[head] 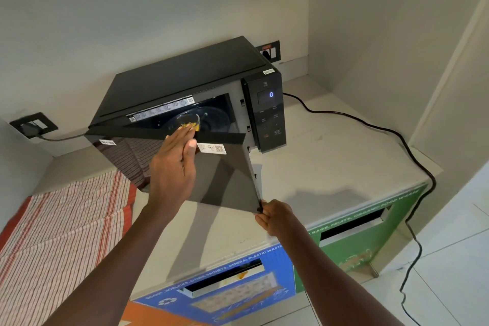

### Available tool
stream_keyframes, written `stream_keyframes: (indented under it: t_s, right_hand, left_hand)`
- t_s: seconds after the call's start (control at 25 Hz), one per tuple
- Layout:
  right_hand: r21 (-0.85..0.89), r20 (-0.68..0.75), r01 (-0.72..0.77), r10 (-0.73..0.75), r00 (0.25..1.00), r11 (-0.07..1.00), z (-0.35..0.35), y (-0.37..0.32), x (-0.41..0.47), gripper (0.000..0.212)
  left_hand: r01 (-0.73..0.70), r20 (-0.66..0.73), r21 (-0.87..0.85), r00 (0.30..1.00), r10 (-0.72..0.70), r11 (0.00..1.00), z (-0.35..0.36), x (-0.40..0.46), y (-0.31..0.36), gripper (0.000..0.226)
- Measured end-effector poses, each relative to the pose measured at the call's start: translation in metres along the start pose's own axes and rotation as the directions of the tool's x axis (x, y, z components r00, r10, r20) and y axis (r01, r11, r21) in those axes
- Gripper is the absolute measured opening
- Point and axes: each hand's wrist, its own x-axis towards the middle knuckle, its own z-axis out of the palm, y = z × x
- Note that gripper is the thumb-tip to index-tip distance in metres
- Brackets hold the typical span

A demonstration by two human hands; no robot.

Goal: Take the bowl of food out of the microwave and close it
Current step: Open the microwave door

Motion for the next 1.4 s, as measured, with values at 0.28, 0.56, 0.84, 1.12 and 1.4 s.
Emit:
stream_keyframes:
  t_s: [0.28,0.56,0.84,1.12,1.4]
  right_hand:
    - [0.010,0.002,-0.050,0.050,0.999,0.999,-0.006,0.053,-0.031,0.023]
    - [-0.103,0.093,-0.074,0.084,0.992,0.992,-0.001,0.095,-0.063,0.028]
    - [-0.270,0.146,-0.152,0.196,0.970,0.951,0.014,0.130,-0.084,0.037]
    - [-0.379,0.217,-0.245,0.343,0.914,0.892,0.037,0.171,-0.097,0.045]
    - [-0.582,0.243,-0.124,0.317,0.917,0.804,0.071,0.215,-0.104,0.021]
  left_hand:
    - [0.020,-0.008,-0.040,1.000,-0.021,0.999,-0.034,-0.041,-0.007,0.044]
    - [0.076,0.036,-0.028,0.997,-0.075,0.997,-0.071,-0.066,-0.011,0.047]
    - [0.197,0.083,0.014,0.977,-0.198,0.980,-0.111,-0.081,-0.001,0.053]
    - [0.381,0.096,0.046,0.918,-0.384,0.923,-0.151,-0.091,-0.001,0.050]
    - [0.391,0.056,0.173,0.912,-0.406,0.904,-0.178,-0.106,-0.004,0.041]
